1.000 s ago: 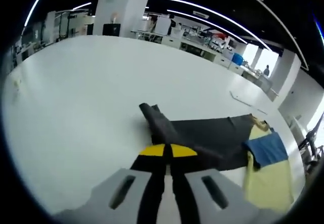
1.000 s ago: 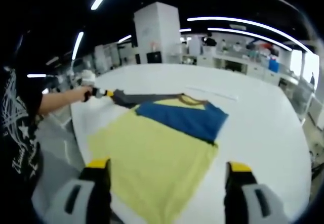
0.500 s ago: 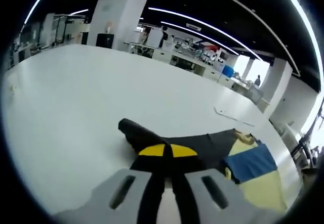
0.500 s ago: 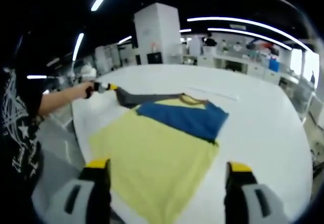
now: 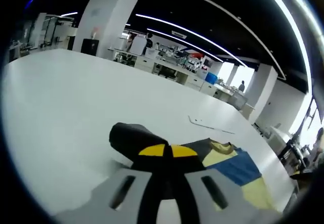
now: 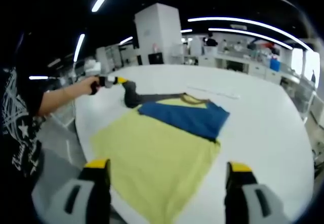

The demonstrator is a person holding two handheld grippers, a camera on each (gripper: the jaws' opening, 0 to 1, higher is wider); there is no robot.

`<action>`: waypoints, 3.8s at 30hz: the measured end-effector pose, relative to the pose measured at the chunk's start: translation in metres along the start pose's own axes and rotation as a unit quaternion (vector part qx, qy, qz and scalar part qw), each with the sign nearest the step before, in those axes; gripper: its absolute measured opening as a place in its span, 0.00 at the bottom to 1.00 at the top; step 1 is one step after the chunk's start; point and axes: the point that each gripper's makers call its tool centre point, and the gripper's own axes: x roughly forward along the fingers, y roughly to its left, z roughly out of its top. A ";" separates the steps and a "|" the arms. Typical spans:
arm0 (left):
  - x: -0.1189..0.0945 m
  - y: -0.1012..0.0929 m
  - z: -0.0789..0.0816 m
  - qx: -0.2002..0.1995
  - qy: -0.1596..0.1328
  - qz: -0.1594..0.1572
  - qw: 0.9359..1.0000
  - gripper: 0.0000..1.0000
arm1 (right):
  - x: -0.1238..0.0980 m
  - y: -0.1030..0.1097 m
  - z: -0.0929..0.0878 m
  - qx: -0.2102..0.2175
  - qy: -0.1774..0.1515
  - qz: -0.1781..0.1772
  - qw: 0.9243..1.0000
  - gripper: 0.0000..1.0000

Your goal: Fold the garment on the visible template until the final outline fits inside the template.

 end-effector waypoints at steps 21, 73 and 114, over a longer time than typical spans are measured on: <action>0.027 -0.087 -0.018 -0.009 0.014 -0.065 0.998 0.00 | 0.002 0.001 -0.010 0.014 0.001 0.006 1.000 0.95; 0.045 -0.208 -0.120 -0.013 0.115 -0.218 0.969 0.00 | 0.006 -0.006 -0.028 0.040 0.014 0.005 0.999 0.94; 0.069 -0.174 -0.157 0.167 0.125 -0.150 0.966 0.24 | 0.003 -0.010 -0.025 0.053 -0.006 -0.005 0.999 0.97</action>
